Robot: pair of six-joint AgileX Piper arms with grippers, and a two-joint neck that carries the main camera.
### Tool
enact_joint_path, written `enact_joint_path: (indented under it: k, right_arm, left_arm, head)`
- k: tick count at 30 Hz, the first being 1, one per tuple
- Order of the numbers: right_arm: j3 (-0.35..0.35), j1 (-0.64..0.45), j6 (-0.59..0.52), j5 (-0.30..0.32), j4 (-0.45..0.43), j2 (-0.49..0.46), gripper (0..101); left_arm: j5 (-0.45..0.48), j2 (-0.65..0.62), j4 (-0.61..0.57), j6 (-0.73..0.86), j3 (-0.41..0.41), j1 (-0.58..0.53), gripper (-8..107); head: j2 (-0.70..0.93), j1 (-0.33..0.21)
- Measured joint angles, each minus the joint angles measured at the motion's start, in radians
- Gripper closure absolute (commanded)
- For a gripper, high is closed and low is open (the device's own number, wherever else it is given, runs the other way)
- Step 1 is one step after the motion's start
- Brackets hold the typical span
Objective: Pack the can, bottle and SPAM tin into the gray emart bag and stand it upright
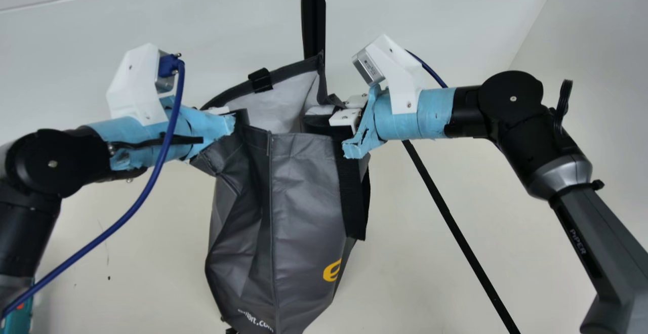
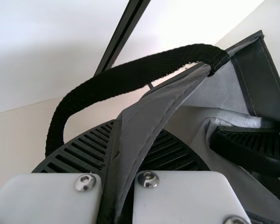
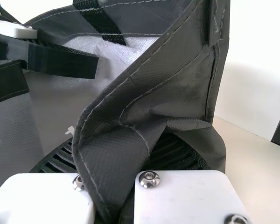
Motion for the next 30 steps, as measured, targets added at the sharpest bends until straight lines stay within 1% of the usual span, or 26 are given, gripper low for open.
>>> enact_joint_path:
  k: [2, 16, 19, 23, 30]
  right_arm:
    - [0.000, 0.000, 0.000, 0.000, 0.000, 0.000, 101]
    - [0.000, 0.000, 0.000, 0.001, 0.000, 0.000, 101]
    - [0.000, 0.000, 0.000, 0.003, 0.000, 0.000, 101]
    - [0.000, 0.000, 0.000, 0.003, 0.000, 0.000, 101]
    - [0.000, 0.000, 0.000, 0.003, 0.000, 0.000, 101]
  left_arm:
    - [0.000, 0.000, 0.000, 0.000, 0.000, 0.000, 107]
    - [0.000, 0.000, 0.000, 0.000, 0.000, 0.000, 60]
    - [-0.019, -0.031, -0.014, 0.017, 0.033, -0.003, 50]
    - [-0.030, -0.084, -0.061, 0.056, 0.093, 0.007, 36]
    - [-0.021, -0.172, -0.134, 0.132, 0.147, 0.038, 13]
  head:
    - [0.002, 0.000]
    - [0.000, 0.000]
    - [0.000, 0.000]
    - [0.002, 0.000]
    - [0.000, 0.000]
